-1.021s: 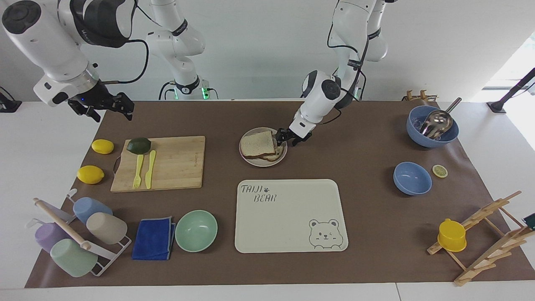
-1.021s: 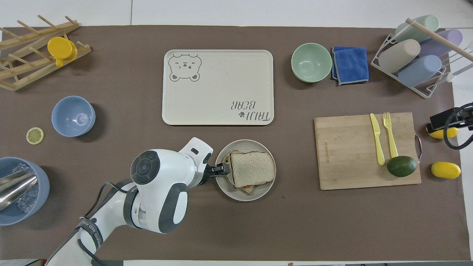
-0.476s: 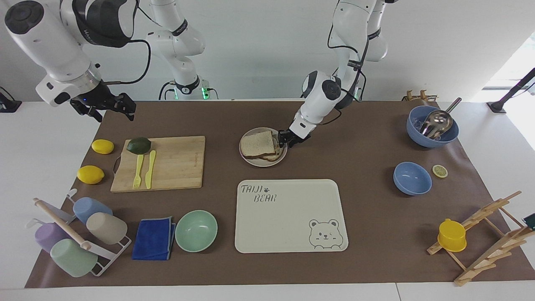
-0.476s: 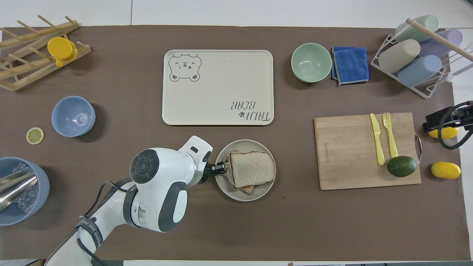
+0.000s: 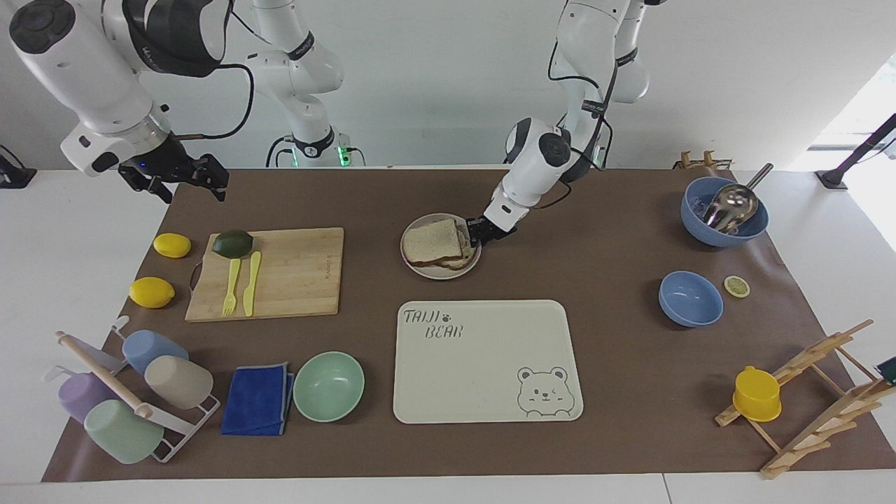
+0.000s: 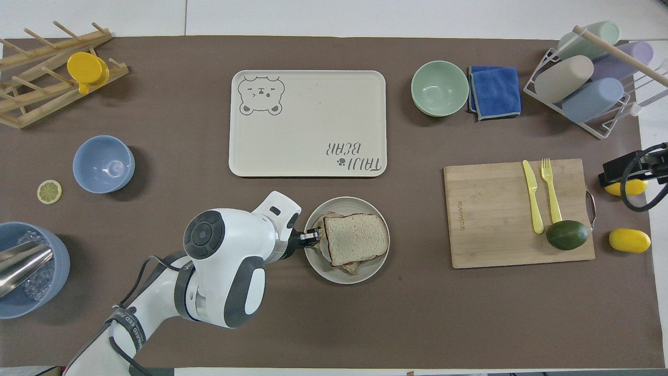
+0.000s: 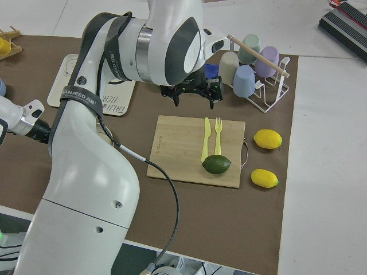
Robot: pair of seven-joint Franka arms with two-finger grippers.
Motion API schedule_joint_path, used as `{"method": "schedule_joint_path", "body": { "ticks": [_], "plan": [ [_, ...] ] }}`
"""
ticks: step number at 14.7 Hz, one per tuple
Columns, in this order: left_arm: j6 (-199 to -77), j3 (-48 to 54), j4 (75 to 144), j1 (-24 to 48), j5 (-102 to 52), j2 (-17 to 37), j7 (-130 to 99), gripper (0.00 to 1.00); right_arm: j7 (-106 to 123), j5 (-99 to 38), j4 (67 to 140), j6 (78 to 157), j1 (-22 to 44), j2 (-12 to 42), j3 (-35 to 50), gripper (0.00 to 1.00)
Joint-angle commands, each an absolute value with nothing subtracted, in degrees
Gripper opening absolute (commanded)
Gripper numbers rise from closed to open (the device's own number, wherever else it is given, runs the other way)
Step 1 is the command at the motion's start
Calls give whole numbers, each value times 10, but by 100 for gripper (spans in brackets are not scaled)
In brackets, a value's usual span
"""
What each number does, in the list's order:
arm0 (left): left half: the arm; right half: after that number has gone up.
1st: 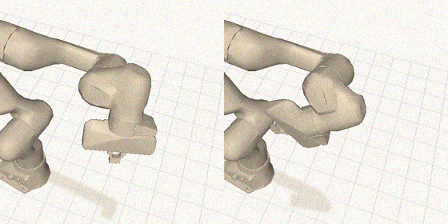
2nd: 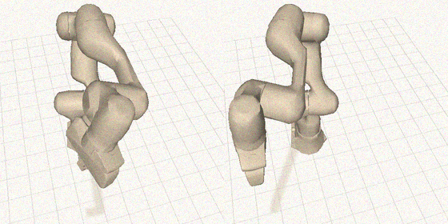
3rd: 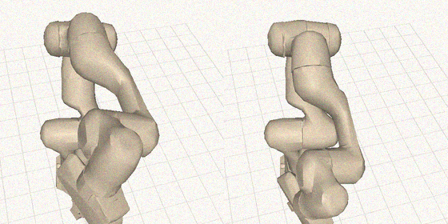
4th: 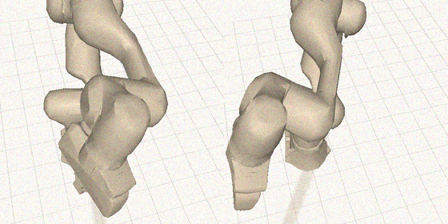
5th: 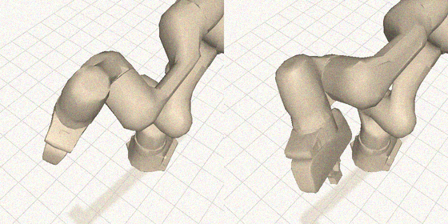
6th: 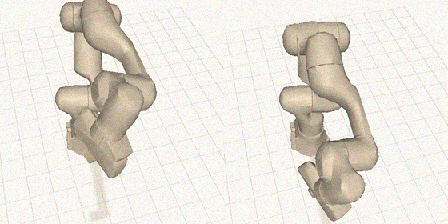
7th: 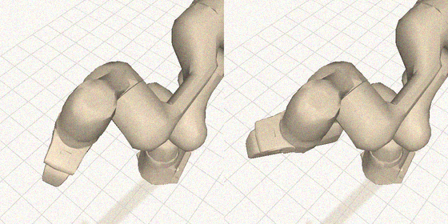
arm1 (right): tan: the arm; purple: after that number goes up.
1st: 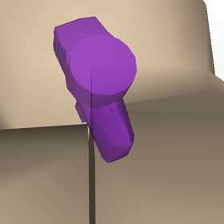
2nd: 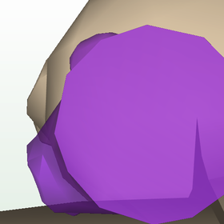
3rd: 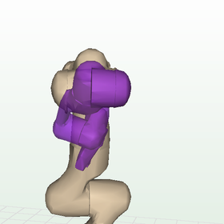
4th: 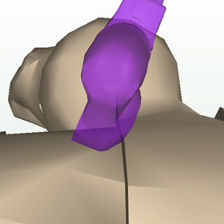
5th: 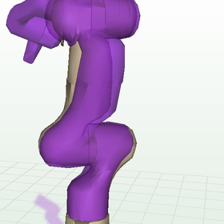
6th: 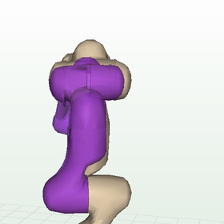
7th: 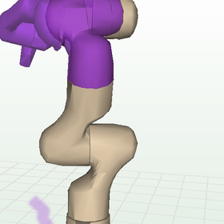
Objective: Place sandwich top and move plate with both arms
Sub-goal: 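Grasp the rim of the white plate with the left gripper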
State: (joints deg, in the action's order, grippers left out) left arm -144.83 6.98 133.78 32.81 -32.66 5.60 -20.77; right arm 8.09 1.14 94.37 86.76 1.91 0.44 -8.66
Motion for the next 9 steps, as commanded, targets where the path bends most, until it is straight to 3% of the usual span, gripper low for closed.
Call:
{"method": "schedule_joint_path", "body": {
  "ticks": [1, 9],
  "plan": [
    [-1458, 62, 1340, 339, -336, 58, -210, 0, 71, 1, 940, 860, 18, 1, -85, 100],
    [-1424, 62, 1319, 308, -335, 48, -204, 0, 72, 1, 940, 859, 19, 0, -84, 100]
  ]
}}
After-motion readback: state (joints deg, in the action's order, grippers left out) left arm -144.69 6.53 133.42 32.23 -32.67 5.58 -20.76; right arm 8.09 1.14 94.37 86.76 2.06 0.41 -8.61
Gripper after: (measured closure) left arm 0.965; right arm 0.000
